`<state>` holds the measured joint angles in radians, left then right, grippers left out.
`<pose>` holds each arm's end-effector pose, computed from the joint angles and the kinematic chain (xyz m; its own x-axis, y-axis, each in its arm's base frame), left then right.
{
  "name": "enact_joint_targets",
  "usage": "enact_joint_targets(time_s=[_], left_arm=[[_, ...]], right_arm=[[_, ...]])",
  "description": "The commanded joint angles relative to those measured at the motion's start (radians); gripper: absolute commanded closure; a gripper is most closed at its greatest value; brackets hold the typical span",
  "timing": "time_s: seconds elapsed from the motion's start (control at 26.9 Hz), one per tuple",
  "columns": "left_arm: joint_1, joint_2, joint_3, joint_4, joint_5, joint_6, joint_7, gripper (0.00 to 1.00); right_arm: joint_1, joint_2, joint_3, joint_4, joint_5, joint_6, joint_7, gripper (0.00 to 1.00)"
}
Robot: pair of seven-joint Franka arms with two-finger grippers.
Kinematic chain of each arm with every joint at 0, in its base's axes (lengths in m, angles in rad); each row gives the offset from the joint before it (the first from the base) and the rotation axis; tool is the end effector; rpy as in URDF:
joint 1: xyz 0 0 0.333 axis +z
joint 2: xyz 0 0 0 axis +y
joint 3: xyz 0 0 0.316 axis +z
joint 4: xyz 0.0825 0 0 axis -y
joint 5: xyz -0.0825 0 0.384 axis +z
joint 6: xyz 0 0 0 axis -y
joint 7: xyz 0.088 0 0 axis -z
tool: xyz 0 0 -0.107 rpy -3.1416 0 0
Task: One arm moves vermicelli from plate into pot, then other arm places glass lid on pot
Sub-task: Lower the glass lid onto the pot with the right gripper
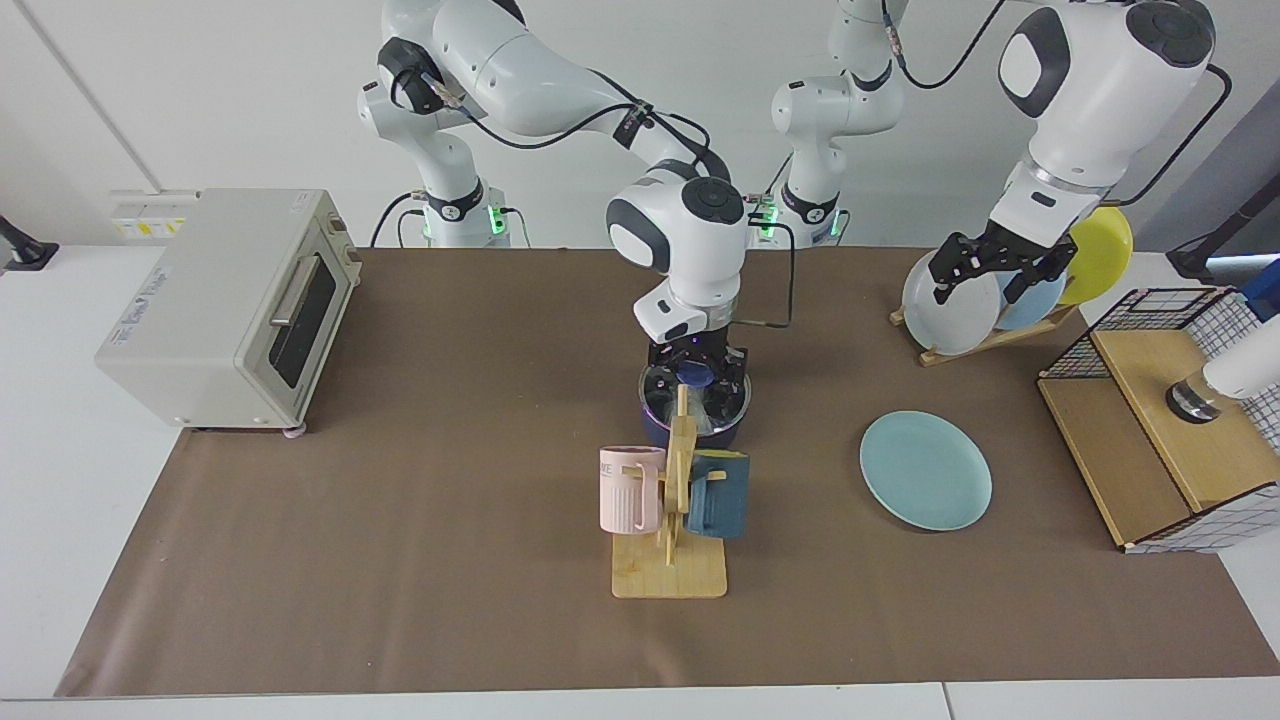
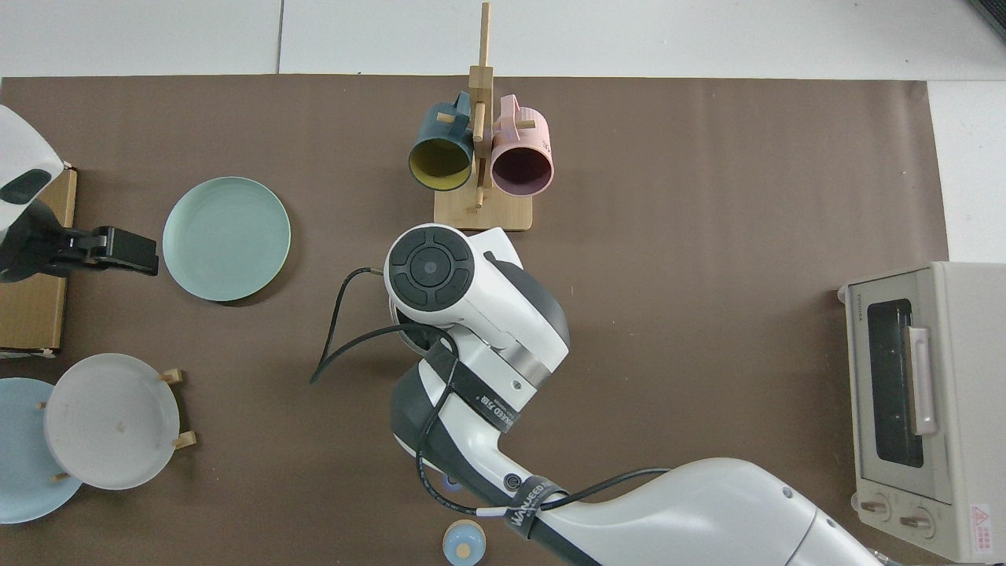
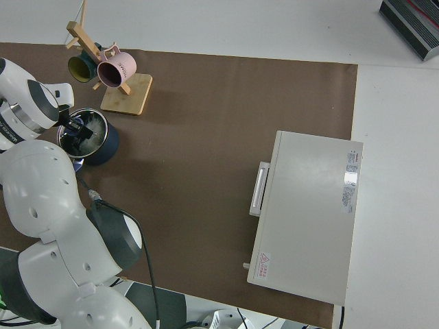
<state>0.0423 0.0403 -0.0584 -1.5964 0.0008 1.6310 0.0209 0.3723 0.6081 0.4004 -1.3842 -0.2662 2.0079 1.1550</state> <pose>0.5711 -0.0085 0.5950 0.9993 -0.0370 -0.0056 -0.0370 -0.9993 0.0017 0.5664 0.4476 0.3823 0.9383 -0.3427 0.0467 -0.3405 -0.9390 -0.0489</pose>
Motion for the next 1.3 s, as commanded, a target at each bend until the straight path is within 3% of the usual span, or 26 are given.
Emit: enact_joint_targets(time_s=[0.0,1.23,1.26], left_arm=[[-0.009,-0.022,0.011,-0.019,-0.007,-0.01,0.011,0.0],[0.002,-0.027,0.011,-0.019,-0.007,-0.01,0.011,0.0],[0.004,-0.027,0.011,-0.019,-0.007,-0.01,0.011,0.0]], right_arm=[[0.005,0.027,0.008,0.031,-0.031,0.017,0.048,1.0],[0.011,0.033,0.008,0.027,-0.058,-0.015,0.048,1.0],[0.011,0.033,0.008,0.027,-0.058,-0.015,0.048,0.78]])
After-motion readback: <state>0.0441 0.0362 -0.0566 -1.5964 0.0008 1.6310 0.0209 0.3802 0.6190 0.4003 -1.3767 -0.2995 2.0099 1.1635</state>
